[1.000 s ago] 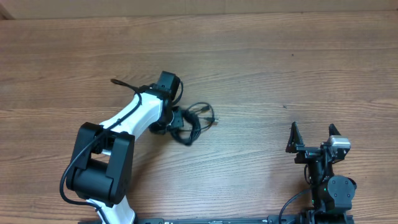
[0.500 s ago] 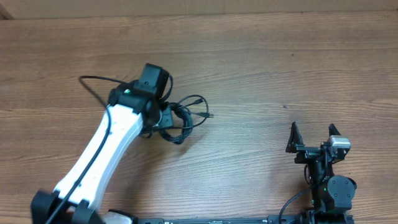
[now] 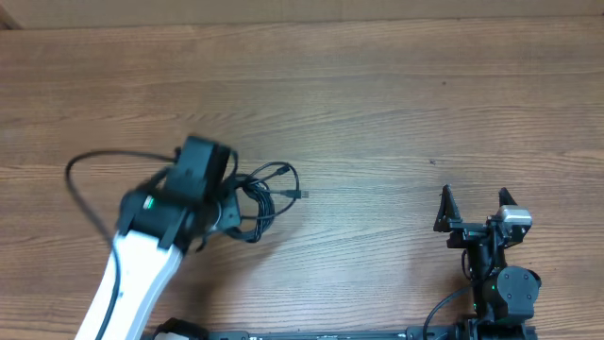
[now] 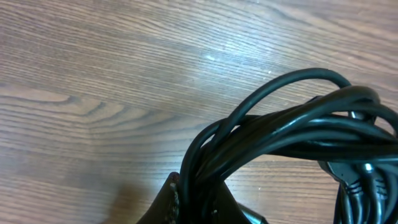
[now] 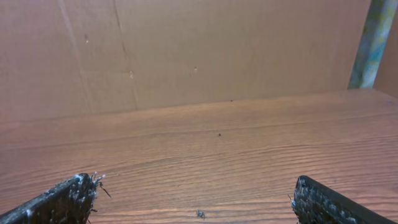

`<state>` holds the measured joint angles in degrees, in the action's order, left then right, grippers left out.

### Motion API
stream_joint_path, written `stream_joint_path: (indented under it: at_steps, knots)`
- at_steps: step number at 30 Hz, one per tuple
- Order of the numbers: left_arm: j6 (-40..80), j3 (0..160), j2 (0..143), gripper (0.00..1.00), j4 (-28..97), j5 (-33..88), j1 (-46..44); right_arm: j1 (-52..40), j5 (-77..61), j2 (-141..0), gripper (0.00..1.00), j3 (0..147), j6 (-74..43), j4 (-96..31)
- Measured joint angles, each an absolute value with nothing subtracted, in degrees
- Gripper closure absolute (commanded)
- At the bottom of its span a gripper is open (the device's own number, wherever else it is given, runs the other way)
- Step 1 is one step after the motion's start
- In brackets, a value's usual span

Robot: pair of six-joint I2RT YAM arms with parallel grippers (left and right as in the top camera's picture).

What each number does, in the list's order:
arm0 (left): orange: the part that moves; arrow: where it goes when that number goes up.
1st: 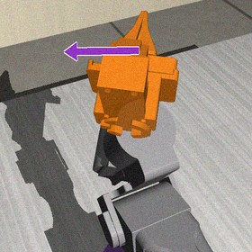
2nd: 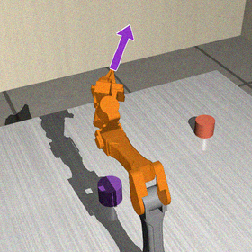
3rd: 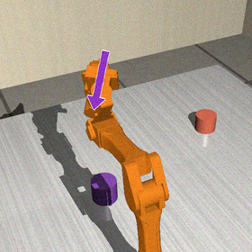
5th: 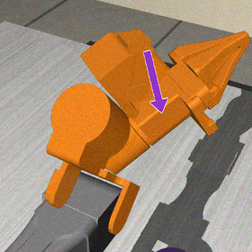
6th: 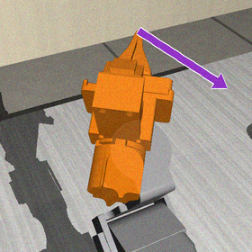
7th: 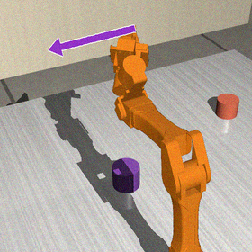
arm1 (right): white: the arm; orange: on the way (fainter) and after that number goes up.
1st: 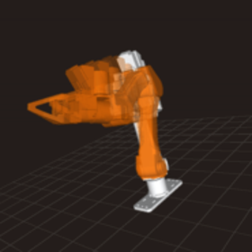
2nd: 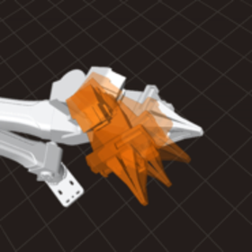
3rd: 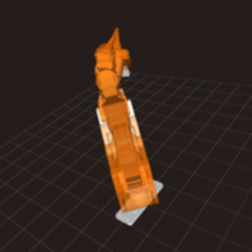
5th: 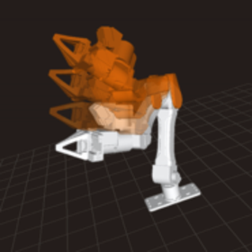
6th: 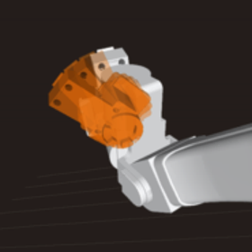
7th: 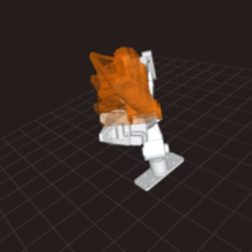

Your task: Untangle cables

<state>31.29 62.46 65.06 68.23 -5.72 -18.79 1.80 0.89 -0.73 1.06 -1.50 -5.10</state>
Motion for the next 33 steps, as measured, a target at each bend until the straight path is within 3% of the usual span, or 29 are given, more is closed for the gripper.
stream_joint_path:
  at_steps: [11,26,33]
  knots:
    - [32.84,42.00,51.16,0.96,52.66,5.39,-18.79,1.80,0.91,-0.73,0.00,1.06,-1.50,-5.08]
    - [37.87,38.98,54.13,0.96,53.36,18.26,-18.79,1.80,0.23,-0.73,0.00,1.06,-1.48,-5.10]
    - [42.65,38.98,54.19,0.96,51.96,18.94,-18.79,1.80,-8.29,-0.73,0.00,1.06,-1.87,-3.90]
